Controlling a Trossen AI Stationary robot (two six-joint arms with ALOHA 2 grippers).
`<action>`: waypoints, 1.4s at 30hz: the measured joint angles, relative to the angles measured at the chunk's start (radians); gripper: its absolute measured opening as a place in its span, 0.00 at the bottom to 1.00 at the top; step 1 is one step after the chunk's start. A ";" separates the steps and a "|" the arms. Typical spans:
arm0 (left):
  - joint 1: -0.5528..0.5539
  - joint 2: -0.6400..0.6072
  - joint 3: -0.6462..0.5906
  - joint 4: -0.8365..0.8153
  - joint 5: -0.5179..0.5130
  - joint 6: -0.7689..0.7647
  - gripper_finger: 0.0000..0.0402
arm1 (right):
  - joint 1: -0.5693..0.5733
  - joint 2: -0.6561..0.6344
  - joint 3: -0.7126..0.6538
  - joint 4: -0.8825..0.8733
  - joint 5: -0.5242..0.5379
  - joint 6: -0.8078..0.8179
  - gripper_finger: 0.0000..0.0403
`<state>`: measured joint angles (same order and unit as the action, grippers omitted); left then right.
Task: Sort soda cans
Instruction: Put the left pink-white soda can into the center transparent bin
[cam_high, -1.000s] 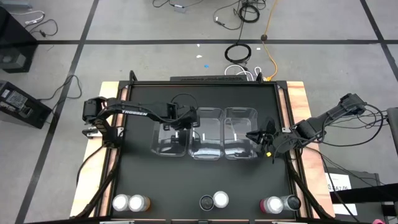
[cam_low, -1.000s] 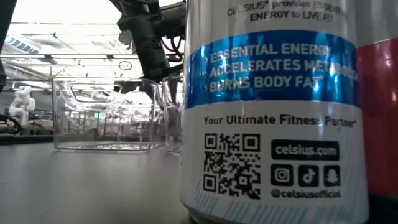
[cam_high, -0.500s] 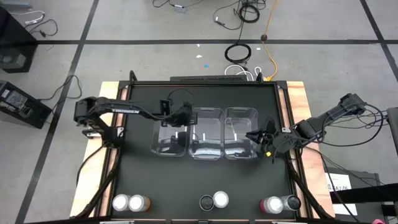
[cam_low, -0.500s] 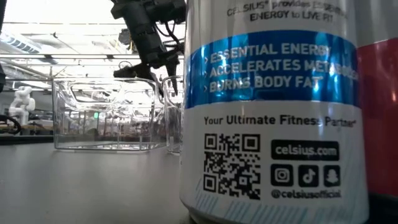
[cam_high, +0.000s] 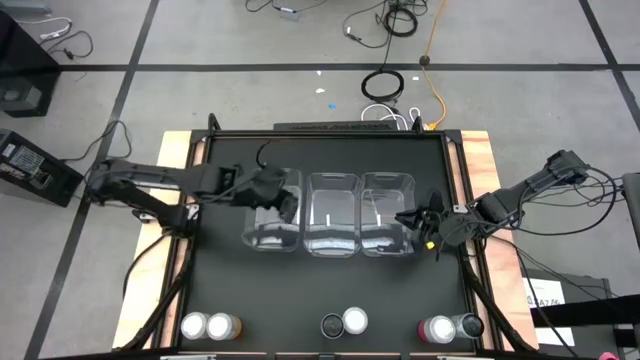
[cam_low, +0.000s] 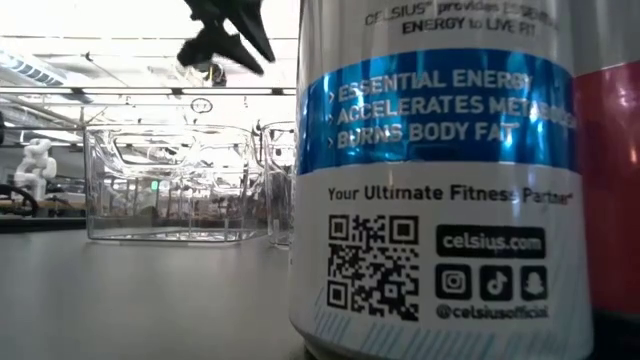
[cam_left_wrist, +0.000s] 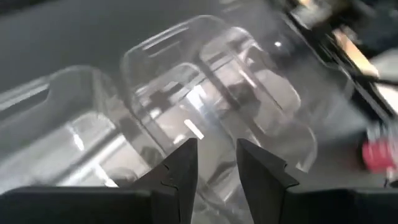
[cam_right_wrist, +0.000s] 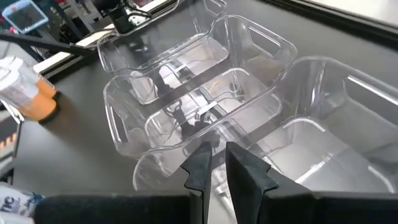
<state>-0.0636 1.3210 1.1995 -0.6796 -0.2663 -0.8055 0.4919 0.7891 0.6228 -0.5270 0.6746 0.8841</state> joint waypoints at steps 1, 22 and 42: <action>-0.028 -0.012 0.000 -0.015 -0.015 0.030 0.30 | 0.000 0.000 0.000 0.000 0.000 0.016 0.09; -0.339 -0.358 -0.414 0.067 -0.235 0.037 0.30 | -0.002 0.088 0.001 0.262 0.058 0.123 0.09; -0.371 -0.434 -0.449 0.089 -0.204 0.006 0.30 | 0.025 0.245 0.171 0.143 -0.105 -0.061 0.09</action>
<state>-0.4343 0.8875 0.7506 -0.5909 -0.4705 -0.7990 0.5166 1.0336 0.7942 -0.3837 0.5695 0.8235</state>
